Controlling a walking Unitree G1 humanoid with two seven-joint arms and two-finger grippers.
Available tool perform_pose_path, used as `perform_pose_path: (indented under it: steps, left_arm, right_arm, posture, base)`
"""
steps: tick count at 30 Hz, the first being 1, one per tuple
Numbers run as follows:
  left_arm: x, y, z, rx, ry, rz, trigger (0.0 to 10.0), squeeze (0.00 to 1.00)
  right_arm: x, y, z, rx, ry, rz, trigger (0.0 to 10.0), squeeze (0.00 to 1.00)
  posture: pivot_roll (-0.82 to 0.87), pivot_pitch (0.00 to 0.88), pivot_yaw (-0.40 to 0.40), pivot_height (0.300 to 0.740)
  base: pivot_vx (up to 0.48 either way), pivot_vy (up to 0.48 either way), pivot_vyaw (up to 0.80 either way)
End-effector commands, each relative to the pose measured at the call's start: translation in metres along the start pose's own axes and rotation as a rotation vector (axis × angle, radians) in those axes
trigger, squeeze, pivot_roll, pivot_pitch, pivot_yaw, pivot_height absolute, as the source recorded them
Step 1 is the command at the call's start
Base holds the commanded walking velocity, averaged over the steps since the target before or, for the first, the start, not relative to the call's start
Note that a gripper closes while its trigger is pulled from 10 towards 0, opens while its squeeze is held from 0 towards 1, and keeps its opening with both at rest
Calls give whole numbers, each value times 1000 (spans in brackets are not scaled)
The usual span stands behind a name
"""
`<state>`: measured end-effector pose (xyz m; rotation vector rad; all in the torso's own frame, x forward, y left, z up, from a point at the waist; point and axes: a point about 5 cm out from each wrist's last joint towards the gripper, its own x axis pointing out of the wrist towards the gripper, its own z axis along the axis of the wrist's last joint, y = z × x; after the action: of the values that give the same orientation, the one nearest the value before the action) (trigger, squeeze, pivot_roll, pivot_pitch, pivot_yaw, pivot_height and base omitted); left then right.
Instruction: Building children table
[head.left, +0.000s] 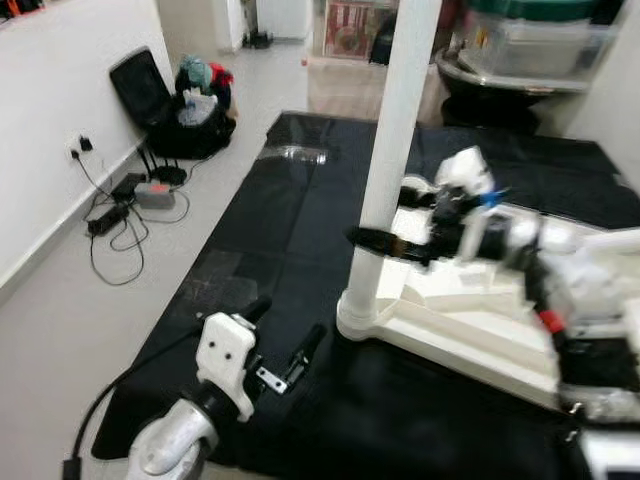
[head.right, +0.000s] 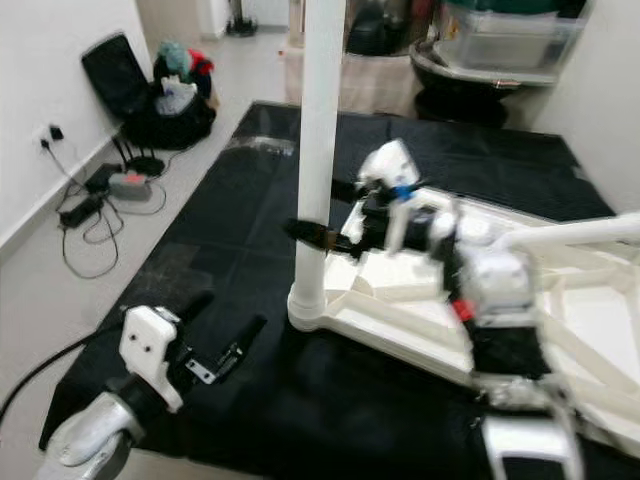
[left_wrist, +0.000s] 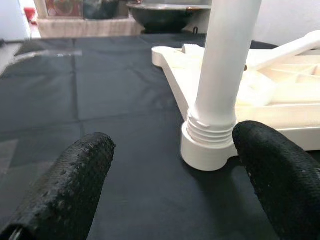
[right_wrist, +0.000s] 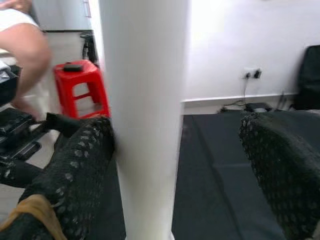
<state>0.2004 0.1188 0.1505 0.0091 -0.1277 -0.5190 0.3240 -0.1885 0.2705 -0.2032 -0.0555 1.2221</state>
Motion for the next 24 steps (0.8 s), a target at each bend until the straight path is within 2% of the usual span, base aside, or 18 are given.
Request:
perform_pose_path:
  steps: [1,3,4,5,6,9,10,12,13,14,15,17,18,19,24]
  left_arm:
    - [-4,-3,2,-9,18,-18,10000,0]
    - [-5,-3,3,-10,20,-21,10000,0]
    - [-7,-4,5,-12,22,-26,10000,0]
    - [-7,-4,5,-12,22,-26,10000,0]
    - [-9,-6,7,-14,22,-30,10000,0]
    - [-12,-8,10,-17,23,-34,10000,0]
    - [-14,-10,13,-22,24,-40,10000,0]
    - [-15,-11,14,-23,25,-40,10000,0]
    - [-15,-11,14,-25,26,-41,10000,0]
    - [-15,-11,14,-25,26,-41,10000,0]
    - [-15,-11,14,-26,27,-41,10000,0]
    - [-15,-11,15,-28,31,-41,10000,0]
    - [-14,-11,15,-29,33,-40,10000,0]
    - [-13,-11,15,-30,36,-38,10000,0]
    - [-11,-10,13,-30,37,-35,10000,0]
  right_arm:
    - [1,-4,0,10,-8,37,10000,1000]
    - [1,-6,1,9,-10,38,10000,1000]
    - [2,-10,4,6,-17,54,10000,718]
    - [2,-10,4,6,-17,54,10000,718]
    - [4,-14,8,1,-32,58,10000,0]
    - [7,-16,14,-1,-59,78,10000,0]
    - [15,-12,24,1,-126,138,8706,0]
    - [17,-10,27,1,-145,168,8706,0]
    - [19,-6,28,0,-162,192,7765,0]
    - [19,-6,28,0,-162,192,7765,0]
    - [20,-3,28,-1,-171,210,9294,0]
    - [20,-2,27,-2,-173,232,9294,0]
    - [21,-1,27,-3,-180,241,7412,0]
    - [22,-2,25,-8,-180,228,0,0]
    - [22,-5,23,-13,-178,172,0,0]
  posture:
    - [53,210,-48,740]
    - [53,210,-48,740]
    - [63,247,-36,740]
    - [63,247,-36,740]
    - [71,275,-29,740]
    - [73,288,-26,740]
    - [72,298,-26,740]
    - [72,298,-26,740]
    - [68,294,-26,740]
    - [68,294,-26,740]
    - [68,291,-28,740]
    - [68,289,-29,740]
    - [63,281,-31,740]
    - [58,272,-31,740]
    - [43,246,-38,740]
  base:
    - [0,0,0]
    - [0,0,0]
    - [0,0,0]
    - [0,0,0]
    - [0,0,0]
    - [0,0,0]
    - [0,0,0]
    - [0,0,0]
    - [0,0,0]
    - [0,0,0]
    - [0,0,0]
    - [0,0,0]
    - [0,0,0]
    - [0,0,0]
    - [0,0,0]
